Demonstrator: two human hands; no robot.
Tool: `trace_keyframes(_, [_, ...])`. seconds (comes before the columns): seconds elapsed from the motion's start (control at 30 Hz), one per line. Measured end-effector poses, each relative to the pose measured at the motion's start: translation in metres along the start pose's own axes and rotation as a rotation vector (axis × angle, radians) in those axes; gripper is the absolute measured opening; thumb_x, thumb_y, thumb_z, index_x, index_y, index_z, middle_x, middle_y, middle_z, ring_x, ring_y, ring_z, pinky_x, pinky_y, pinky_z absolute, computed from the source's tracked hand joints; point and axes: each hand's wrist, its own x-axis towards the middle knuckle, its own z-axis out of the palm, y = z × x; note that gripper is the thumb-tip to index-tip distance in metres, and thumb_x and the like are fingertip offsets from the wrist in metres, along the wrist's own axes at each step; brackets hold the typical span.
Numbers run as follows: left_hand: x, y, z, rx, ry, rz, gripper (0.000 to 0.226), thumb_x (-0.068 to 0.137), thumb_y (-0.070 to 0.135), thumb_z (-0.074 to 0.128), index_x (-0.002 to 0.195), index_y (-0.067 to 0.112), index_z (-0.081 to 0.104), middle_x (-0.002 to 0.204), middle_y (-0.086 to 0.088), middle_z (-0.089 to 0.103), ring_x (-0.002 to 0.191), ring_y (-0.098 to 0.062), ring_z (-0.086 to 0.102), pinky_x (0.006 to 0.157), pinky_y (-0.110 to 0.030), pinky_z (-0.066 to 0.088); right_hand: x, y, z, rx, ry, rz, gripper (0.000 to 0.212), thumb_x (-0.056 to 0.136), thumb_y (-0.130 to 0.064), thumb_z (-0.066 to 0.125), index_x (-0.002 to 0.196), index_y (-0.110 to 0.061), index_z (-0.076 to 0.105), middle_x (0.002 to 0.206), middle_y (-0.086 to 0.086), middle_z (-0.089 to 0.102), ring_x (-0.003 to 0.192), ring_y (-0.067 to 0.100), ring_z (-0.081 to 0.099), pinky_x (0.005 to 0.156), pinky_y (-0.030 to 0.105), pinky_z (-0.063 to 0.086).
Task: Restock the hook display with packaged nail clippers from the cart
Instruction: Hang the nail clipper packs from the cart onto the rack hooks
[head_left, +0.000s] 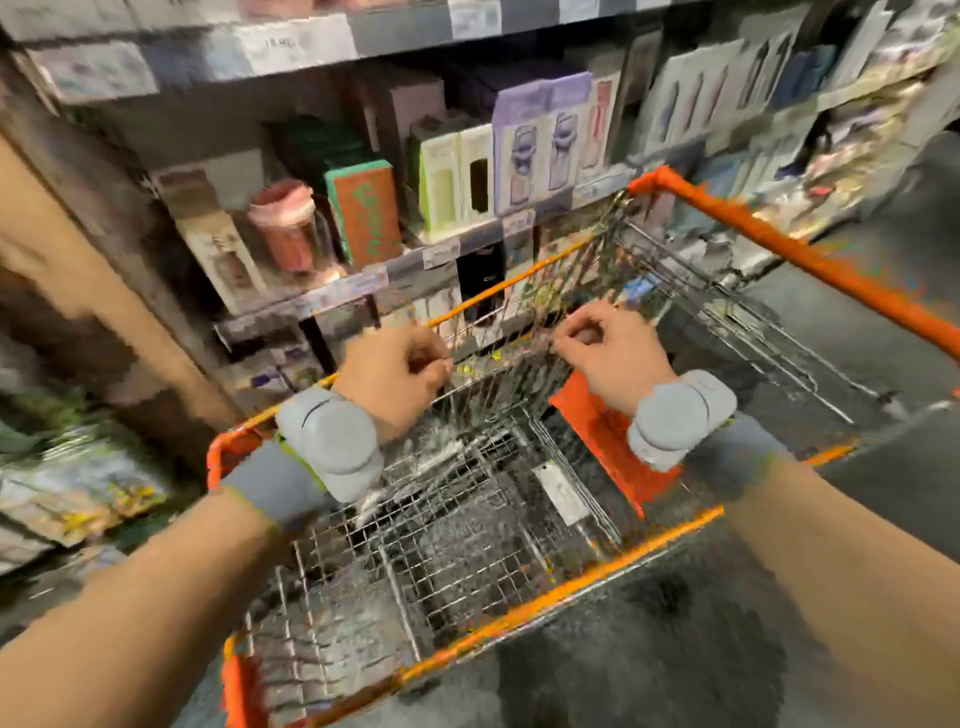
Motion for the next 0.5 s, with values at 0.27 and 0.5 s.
trace_keyframes(0.27, [0.08,-0.034,0.146,-0.098,-0.211,-0.373,0.007,0.089,0.019,0.062,0.093,0.02,0.067,0.092,0.0,0.064,0.095,-0.021,0.061,0.08,-0.024,0.045,0.077,0.13,0.047,-0.308,-0.222,0.301,0.018,0.088,-0.008,0.05,0.079,-0.016,0.063,0.093,0.01,0.067,0.104,0.029,0.059,0.07,0.024,0.045])
trace_keyframes(0.5, [0.136,-0.105,0.271,-0.217,-0.371,-0.631,0.03,0.088,0.013,0.062,0.117,0.004,0.062,0.109,-0.01,0.064,0.103,-0.025,0.06,0.077,-0.017,0.047,0.114,0.238,0.116,-0.44,-0.518,0.427,0.028,0.096,-0.013,0.048,0.122,-0.002,0.054,0.125,0.019,0.057,0.115,0.03,0.054,0.08,0.024,0.04])
